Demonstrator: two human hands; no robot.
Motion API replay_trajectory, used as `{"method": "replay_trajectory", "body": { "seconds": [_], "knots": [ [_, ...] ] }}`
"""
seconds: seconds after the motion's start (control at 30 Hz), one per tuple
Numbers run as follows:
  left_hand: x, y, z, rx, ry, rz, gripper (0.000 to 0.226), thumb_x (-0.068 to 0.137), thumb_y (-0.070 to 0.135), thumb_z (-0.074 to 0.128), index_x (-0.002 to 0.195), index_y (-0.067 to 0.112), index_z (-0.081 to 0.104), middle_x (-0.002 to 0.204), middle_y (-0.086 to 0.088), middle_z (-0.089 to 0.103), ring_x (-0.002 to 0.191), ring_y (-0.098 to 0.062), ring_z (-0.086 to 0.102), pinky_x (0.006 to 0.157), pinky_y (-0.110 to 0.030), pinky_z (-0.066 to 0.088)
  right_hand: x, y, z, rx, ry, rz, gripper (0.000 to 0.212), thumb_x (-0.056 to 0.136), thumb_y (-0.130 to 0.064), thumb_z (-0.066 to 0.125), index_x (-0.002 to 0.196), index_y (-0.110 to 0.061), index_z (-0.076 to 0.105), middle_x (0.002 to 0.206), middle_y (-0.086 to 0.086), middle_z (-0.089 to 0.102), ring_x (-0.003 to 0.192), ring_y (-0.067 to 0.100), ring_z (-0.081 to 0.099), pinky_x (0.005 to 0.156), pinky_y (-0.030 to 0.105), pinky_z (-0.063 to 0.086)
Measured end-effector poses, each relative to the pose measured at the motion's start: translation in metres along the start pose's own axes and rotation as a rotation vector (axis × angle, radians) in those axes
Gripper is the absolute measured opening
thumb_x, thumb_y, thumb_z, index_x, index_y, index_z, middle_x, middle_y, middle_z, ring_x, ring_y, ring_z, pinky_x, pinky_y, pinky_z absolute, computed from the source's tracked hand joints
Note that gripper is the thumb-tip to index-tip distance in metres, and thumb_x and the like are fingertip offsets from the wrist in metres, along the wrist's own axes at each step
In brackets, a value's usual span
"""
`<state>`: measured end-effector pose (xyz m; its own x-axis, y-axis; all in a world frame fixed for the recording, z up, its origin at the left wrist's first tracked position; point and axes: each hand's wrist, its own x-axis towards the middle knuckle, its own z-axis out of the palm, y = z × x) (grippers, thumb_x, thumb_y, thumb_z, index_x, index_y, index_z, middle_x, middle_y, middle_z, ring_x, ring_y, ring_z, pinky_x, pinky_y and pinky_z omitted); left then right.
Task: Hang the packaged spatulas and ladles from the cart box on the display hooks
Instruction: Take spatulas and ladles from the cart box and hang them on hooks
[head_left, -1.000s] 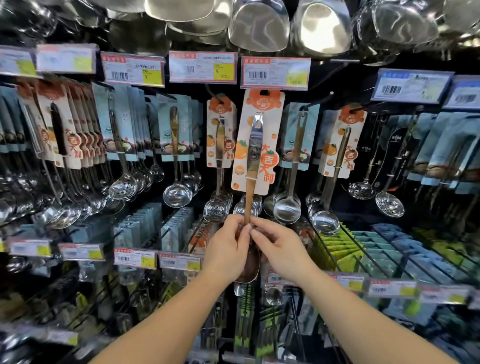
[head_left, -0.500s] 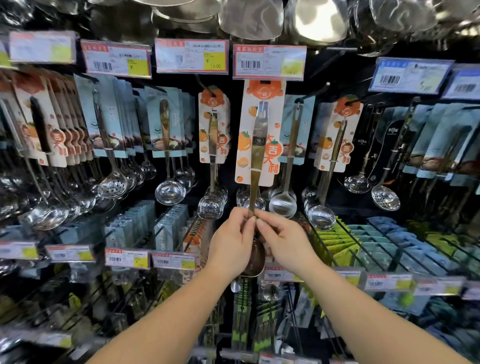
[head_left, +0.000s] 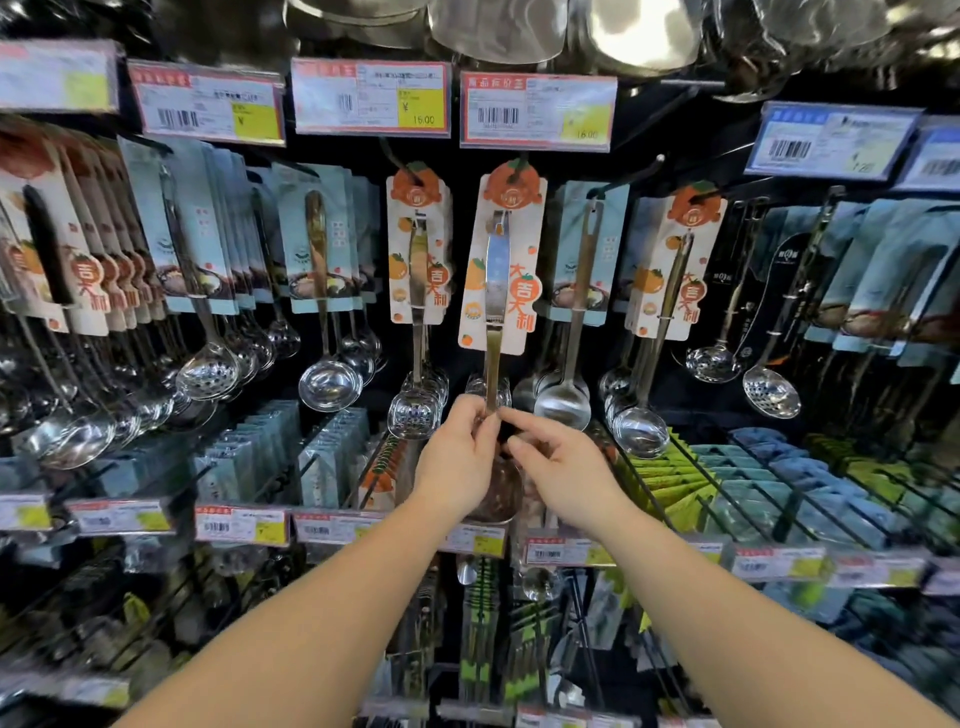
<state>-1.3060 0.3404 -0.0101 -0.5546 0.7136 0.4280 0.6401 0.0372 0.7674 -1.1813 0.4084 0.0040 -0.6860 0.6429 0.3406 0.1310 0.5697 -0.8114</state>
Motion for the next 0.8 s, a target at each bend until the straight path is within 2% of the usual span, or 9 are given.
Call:
{"method": "replay_trajectory", "body": {
  "seconds": [0.1, 0.17, 0.23, 0.3, 0.37, 0.4, 0.6, 0.73, 0.8],
  "knots": [
    [0.027, 0.000, 0.002, -0.010, -0.109, -0.189, 0.018, 0.097, 0.036, 0.043, 0.109, 0.022, 0.045, 0.082, -0.007, 0.061, 0.063, -0.024, 0.053, 0.060, -0.037, 0.043, 0.015, 0.001, 0.002, -0.051, -0.005, 0.069, 0.044, 0.095, -0.019, 0.054, 0.137, -0.034, 0.049, 0.099, -0.008, 0.065, 0.064, -0.002, 0.051, 0.061, 0.011, 0.040],
    [0.041, -0.001, 0.003, -0.044, -0.159, -0.314, 0.035, 0.093, 0.041, 0.051, 0.120, 0.020, 0.041, 0.104, -0.010, 0.060, 0.081, -0.028, 0.061, 0.074, -0.040, 0.051, 0.021, 0.002, 0.003, -0.068, 0.012, 0.108, 0.049, 0.093, -0.021, 0.056, 0.140, -0.032, 0.045, 0.112, -0.005, 0.064, 0.074, 0.006, 0.056, 0.071, 0.021, 0.046],
    [0.044, -0.006, 0.005, 0.086, -0.097, -0.326, 0.057, 0.087, 0.045, 0.058, 0.132, 0.018, 0.036, 0.123, -0.011, 0.051, 0.107, -0.031, 0.056, 0.092, -0.043, 0.048, 0.019, 0.003, 0.001, -0.088, 0.062, 0.149, 0.050, 0.092, -0.022, 0.059, 0.139, -0.029, 0.046, 0.110, -0.006, 0.063, 0.088, 0.014, 0.062, 0.083, 0.031, 0.051],
    [0.033, -0.010, 0.010, 0.240, 0.068, -0.223, 0.059, 0.086, 0.042, 0.062, 0.134, 0.017, 0.040, 0.133, -0.011, 0.047, 0.123, -0.032, 0.045, 0.102, -0.041, 0.039, 0.011, 0.007, -0.002, -0.092, 0.118, 0.185, 0.047, 0.090, -0.021, 0.062, 0.135, -0.027, 0.051, 0.105, -0.006, 0.062, 0.096, 0.018, 0.063, 0.090, 0.038, 0.052],
    [0.018, -0.009, 0.022, 0.243, 0.171, -0.079, 0.050, 0.085, 0.036, 0.064, 0.127, 0.014, 0.049, 0.129, -0.011, 0.050, 0.122, -0.030, 0.043, 0.103, -0.038, 0.032, -0.003, 0.016, -0.009, -0.124, 0.186, 0.208, 0.040, 0.087, -0.021, 0.065, 0.127, -0.024, 0.059, 0.102, -0.005, 0.064, 0.096, 0.016, 0.063, 0.092, 0.036, 0.051],
    [0.011, -0.006, 0.032, 0.228, 0.161, -0.033, 0.046, 0.084, 0.034, 0.065, 0.124, 0.013, 0.052, 0.126, -0.011, 0.053, 0.120, -0.029, 0.044, 0.102, -0.037, 0.031, -0.011, 0.021, -0.015, -0.138, 0.228, 0.218, 0.036, 0.086, -0.021, 0.066, 0.121, -0.022, 0.062, 0.099, -0.005, 0.065, 0.093, 0.015, 0.062, 0.090, 0.032, 0.050],
    [-0.028, 0.049, 0.107, 0.201, -0.096, 0.159, 0.036, 0.082, 0.033, 0.065, 0.113, 0.016, 0.058, 0.111, -0.009, 0.058, 0.108, -0.031, 0.051, 0.094, -0.039, 0.039, -0.074, 0.046, -0.086, -0.228, 0.385, 0.334, 0.023, 0.086, -0.020, 0.066, 0.109, -0.016, 0.066, 0.098, -0.002, 0.068, 0.088, 0.014, 0.061, 0.080, 0.023, 0.046],
    [-0.063, 0.104, 0.176, 0.190, -0.283, 0.283, 0.034, 0.083, 0.034, 0.064, 0.113, 0.017, 0.059, 0.111, -0.008, 0.059, 0.110, -0.030, 0.052, 0.094, -0.037, 0.039, -0.145, 0.078, -0.162, -0.225, 0.477, 0.437, 0.021, 0.086, -0.019, 0.065, 0.106, -0.014, 0.066, 0.100, 0.003, 0.070, 0.093, 0.021, 0.064, 0.088, 0.038, 0.051],
    [-0.090, 0.143, 0.219, 0.209, -0.361, 0.323, 0.035, 0.087, 0.035, 0.060, 0.116, 0.015, 0.058, 0.115, -0.008, 0.058, 0.113, -0.030, 0.050, 0.095, -0.036, 0.037, -0.195, 0.095, -0.206, -0.264, 0.496, 0.504, 0.023, 0.088, -0.021, 0.063, 0.110, -0.014, 0.065, 0.101, 0.000, 0.068, 0.093, 0.019, 0.063, 0.087, 0.035, 0.051]
  ]
}}
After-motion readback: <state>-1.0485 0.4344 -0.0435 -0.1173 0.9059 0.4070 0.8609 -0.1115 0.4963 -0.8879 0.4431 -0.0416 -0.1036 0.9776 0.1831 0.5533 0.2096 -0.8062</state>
